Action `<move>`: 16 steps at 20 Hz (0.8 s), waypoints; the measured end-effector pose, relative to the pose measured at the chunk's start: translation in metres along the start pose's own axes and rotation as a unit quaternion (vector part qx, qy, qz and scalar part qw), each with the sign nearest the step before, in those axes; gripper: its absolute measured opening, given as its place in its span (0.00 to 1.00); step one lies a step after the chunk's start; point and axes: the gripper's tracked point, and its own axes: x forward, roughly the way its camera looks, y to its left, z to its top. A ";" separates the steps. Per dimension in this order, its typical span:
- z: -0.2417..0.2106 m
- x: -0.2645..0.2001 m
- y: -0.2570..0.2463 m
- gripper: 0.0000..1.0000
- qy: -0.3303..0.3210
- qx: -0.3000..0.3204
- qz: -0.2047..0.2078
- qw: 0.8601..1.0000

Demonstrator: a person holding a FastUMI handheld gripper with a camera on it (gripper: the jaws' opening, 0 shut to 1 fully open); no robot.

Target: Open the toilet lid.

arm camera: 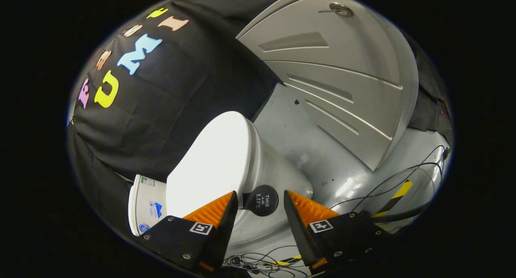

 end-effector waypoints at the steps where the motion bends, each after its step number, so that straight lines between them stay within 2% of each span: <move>1: -0.003 0.003 -0.002 0.68 0.006 0.005 -0.002 1.000; 2: -0.007 0.003 -0.003 0.63 0.014 0.006 -0.006 1.000; 3: -0.010 0.004 -0.004 0.50 0.019 0.007 -0.006 1.000; 5: -0.004 0.004 -0.004 0.36 0.010 0.012 -0.009 1.000; 13: 0.005 -0.004 0.004 0.08 -0.010 0.033 -0.010 0.999; 15: 0.007 -0.005 0.006 0.01 -0.014 0.011 -0.015 1.000; 16: 0.010 -0.007 0.008 0.00 -0.020 0.002 -0.015 1.000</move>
